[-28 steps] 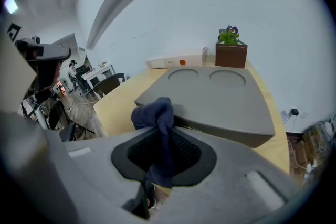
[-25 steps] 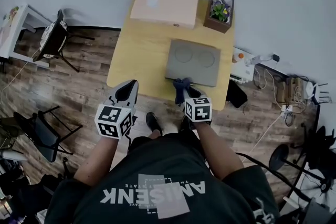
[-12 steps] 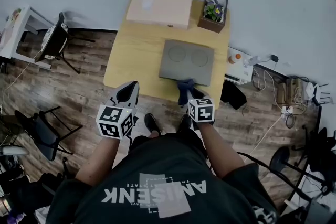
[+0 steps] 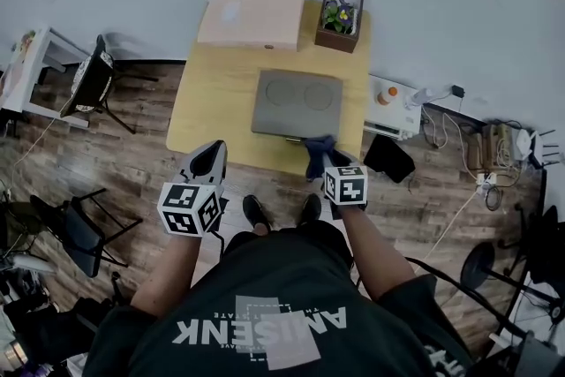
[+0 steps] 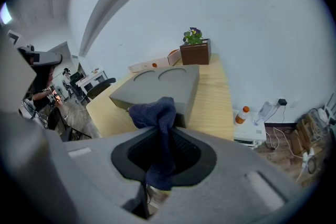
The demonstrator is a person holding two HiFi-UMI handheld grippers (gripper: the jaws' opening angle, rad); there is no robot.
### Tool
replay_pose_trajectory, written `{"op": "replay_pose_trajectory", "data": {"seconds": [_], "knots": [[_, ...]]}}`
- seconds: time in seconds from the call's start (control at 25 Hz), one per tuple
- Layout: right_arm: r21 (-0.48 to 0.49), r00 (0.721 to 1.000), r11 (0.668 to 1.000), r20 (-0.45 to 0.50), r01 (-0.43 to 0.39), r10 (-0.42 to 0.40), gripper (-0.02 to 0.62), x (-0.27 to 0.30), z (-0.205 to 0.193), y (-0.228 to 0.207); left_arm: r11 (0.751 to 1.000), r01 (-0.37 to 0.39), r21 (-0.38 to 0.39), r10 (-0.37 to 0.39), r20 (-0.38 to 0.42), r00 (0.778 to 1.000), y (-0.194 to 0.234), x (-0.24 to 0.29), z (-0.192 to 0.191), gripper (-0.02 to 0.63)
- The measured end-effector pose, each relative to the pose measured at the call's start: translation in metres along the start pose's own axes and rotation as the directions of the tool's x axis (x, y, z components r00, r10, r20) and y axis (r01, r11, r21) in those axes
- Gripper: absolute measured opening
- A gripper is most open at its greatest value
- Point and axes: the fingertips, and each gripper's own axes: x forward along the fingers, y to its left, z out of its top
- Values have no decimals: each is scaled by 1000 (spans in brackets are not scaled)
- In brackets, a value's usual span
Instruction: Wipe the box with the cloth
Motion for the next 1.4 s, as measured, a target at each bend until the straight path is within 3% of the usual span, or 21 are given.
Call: {"op": "replay_pose_trajectory", "data": {"seconds": [0.4,0.56,0.76,1.04,1.24,1.4], "knots": [[25,997,997,1,78,-78,60,-30,-13,-54,1000,-7,17,7,-9,1000,-21,11,5,2],[-61,993,991,12,120,-119,60,-50,-5,-54,999,-9,37,9,14,1000,-10,20,11,2],[-41,992,992,56,115,-113,60,-59,16,0,998,45,42,-46,6,999,28,24,10,2],[-7,981,993,156,114,-112,60,-34,83,92,984,164,70,-164,6,986,87,14,16,2],[-24,968,991,215,133,-125,60,8,141,148,980,182,75,-184,20,983,149,4,21,2],[-7,956,980,221,198,-192,60,52,170,170,982,170,80,-172,13,985,193,-13,18,2]]}}
